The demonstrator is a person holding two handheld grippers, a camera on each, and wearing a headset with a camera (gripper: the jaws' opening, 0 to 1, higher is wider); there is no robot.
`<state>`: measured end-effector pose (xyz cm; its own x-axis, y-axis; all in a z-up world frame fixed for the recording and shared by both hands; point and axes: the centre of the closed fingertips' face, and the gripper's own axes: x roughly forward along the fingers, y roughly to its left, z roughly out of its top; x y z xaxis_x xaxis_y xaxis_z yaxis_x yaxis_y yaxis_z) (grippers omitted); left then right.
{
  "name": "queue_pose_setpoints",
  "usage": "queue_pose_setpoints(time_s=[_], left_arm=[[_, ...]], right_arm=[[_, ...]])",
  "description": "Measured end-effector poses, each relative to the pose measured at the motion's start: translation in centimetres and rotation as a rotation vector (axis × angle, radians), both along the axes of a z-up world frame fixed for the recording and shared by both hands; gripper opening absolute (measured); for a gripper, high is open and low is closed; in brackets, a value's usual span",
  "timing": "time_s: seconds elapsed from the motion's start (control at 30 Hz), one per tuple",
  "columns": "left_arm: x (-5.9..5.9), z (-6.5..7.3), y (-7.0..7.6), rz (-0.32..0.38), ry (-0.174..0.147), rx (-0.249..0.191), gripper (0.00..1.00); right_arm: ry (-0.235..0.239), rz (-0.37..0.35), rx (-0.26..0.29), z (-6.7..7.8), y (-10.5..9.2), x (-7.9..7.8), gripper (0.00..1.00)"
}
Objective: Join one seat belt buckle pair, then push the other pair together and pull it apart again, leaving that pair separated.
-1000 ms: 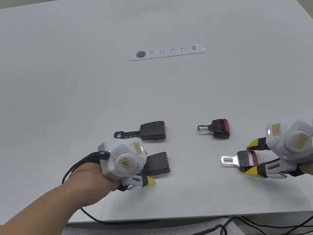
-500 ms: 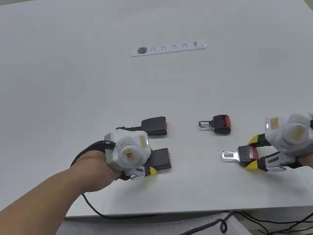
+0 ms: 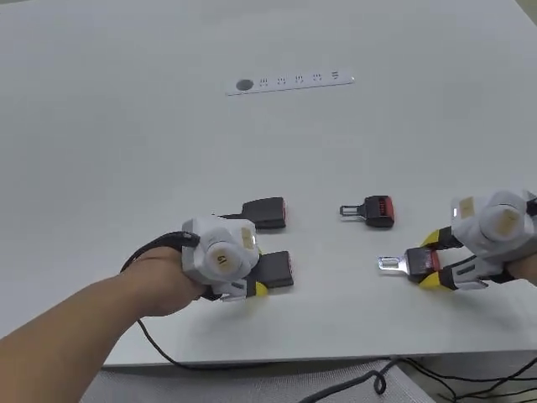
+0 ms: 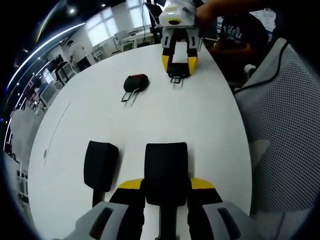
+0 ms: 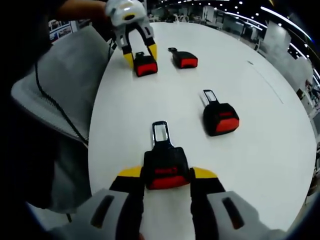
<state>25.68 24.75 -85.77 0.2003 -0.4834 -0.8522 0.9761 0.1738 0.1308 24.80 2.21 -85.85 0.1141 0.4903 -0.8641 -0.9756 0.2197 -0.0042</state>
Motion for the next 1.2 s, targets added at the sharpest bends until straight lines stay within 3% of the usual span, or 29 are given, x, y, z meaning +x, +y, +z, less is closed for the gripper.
queue_pose_setpoints(time_s=[0.43,1.0,1.2], left_arm=[[0.0,-0.1,-0.1,-0.021,0.009,0.035,0.33],[0.0,-0.2,-0.2,-0.033,0.012,0.025,0.33],[-0.1,-0.2,-0.2,-0.031,0.018,0.027,0.33]], right_arm=[[0.002,0.004,-0.051,0.0,1.2,0.2,0.36],[-0.023,0.039,0.041,-0.6,7.9,0.4,0.36],[-0.021,0.057,0.043,-0.6,9.4,0.4,0.36]])
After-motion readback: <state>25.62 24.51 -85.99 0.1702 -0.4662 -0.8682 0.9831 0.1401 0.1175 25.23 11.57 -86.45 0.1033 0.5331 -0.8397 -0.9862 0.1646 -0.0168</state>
